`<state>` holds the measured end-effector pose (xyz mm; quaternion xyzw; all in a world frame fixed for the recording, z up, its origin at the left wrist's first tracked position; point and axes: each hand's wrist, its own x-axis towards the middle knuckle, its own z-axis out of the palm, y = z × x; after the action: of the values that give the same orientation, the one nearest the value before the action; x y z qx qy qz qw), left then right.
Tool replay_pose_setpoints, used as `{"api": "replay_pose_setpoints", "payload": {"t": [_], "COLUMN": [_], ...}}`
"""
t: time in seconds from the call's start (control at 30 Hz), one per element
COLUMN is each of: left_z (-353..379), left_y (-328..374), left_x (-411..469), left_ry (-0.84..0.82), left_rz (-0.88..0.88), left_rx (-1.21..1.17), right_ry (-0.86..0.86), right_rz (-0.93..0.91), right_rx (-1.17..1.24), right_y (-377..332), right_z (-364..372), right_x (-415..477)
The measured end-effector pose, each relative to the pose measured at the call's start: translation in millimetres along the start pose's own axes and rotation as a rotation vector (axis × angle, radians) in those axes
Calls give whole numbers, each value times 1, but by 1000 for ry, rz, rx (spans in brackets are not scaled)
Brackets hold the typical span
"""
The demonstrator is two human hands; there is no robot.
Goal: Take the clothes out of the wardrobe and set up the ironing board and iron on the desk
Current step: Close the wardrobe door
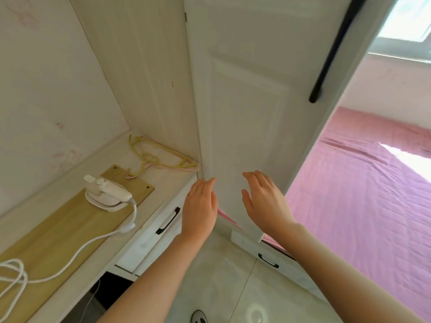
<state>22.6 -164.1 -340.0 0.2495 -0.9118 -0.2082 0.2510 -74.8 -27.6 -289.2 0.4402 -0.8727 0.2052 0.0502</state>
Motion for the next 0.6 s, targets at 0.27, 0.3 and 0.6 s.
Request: {"api": "replay_pose_setpoints", "payload": {"t": [0.27,0.3,0.6], "left_z": [14,14,14], "left_y": [82,90,122], "left_x": [-20,-19,26], "left_ry": [89,99,146], "left_rz": [-1,-7,145], "left_rx": [-45,-55,-96], "right_ry": [66,77,231], "right_rz": [-75,-72,57], "right_rx": [126,154,380], "right_y": [42,46,71], "right_z": [-58,-65,-94], "right_x": [-46,-48,-33]}}
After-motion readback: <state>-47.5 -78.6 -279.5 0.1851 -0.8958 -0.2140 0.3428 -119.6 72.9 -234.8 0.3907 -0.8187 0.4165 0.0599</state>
